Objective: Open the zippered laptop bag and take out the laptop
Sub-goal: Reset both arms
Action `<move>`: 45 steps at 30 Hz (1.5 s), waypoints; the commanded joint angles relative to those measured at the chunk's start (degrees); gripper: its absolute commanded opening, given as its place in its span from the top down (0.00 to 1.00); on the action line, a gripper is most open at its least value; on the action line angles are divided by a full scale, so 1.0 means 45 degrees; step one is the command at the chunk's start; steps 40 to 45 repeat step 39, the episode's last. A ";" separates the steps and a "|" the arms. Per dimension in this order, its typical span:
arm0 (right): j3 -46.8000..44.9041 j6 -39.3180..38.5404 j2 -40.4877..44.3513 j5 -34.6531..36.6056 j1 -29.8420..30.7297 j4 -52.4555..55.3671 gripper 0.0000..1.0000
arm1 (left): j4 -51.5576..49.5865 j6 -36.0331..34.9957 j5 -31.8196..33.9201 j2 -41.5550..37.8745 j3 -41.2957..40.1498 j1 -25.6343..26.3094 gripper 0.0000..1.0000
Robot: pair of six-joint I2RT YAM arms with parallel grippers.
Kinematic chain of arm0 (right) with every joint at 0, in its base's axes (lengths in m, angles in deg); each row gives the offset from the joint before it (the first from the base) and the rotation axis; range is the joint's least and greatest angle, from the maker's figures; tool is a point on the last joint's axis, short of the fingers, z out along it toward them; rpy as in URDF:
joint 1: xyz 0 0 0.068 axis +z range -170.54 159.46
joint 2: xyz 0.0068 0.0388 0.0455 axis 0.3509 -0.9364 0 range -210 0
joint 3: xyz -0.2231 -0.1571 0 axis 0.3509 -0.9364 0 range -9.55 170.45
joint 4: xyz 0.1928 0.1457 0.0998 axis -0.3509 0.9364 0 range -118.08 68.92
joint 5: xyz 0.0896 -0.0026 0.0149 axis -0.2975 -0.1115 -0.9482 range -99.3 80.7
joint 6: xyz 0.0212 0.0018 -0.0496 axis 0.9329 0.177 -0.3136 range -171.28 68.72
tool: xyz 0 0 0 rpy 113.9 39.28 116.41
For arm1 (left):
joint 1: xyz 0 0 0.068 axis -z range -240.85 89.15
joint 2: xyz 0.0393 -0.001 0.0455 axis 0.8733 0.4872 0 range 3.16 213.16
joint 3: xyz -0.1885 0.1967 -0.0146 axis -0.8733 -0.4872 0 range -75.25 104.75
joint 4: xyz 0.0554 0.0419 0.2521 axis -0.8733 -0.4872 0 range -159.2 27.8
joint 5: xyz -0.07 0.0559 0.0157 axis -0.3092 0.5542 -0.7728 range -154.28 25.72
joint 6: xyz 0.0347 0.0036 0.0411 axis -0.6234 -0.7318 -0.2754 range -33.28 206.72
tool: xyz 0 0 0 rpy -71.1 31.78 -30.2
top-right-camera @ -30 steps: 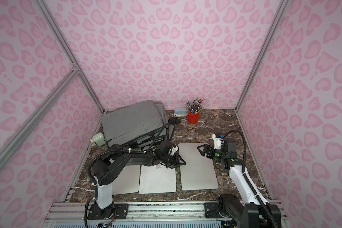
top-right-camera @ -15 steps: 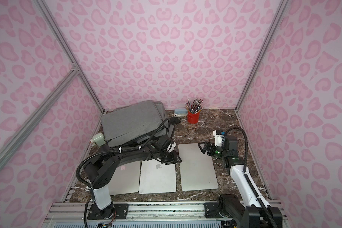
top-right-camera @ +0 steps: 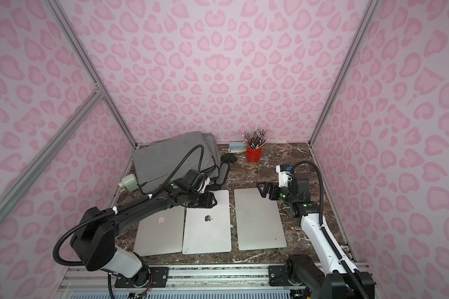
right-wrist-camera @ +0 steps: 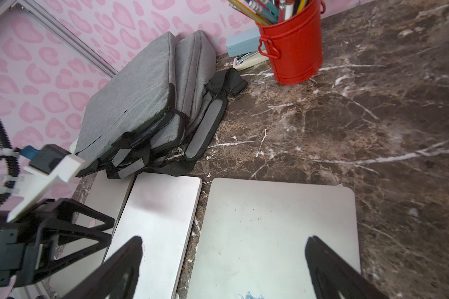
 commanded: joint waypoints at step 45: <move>-0.4784 -0.2738 -0.3982 0.8431 -0.0325 -1.3801 0.02 | 0.9313 -0.6200 0.3553 -0.2599 -0.5574 -0.8601 0.00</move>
